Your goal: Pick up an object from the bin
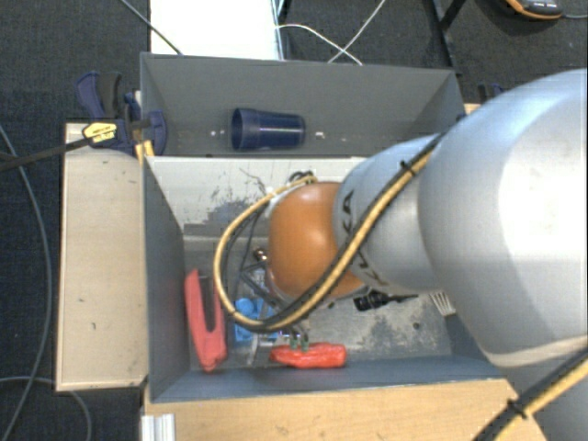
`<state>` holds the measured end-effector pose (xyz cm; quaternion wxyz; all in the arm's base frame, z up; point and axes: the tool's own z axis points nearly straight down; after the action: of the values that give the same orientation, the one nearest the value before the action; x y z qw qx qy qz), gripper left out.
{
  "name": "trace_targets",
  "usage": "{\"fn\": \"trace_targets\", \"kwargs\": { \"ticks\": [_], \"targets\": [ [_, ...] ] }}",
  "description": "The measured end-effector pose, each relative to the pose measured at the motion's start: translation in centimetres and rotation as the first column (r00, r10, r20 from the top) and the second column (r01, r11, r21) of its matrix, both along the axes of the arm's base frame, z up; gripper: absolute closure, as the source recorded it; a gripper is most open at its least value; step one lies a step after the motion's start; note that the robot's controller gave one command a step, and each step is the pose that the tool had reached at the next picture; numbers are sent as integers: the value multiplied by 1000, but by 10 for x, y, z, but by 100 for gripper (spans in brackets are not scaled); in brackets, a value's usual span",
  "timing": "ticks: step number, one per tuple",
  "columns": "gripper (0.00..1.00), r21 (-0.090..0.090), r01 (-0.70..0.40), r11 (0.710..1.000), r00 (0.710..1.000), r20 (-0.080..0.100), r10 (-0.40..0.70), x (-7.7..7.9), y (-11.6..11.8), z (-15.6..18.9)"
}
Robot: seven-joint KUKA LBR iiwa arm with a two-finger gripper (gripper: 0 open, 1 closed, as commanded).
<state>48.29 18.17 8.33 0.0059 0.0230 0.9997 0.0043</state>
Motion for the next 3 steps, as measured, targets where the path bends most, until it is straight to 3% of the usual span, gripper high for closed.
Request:
{"fn": "trace_targets", "kwargs": {
  "ticks": [1,2,3],
  "targets": [
    [0,0,-269,963,963,24,269,10,34,29],
    [0,3,-22,1000,1000,10,22,19,16,89],
    [0,0,-233,972,972,23,233,31,18,159]
  ]
}}
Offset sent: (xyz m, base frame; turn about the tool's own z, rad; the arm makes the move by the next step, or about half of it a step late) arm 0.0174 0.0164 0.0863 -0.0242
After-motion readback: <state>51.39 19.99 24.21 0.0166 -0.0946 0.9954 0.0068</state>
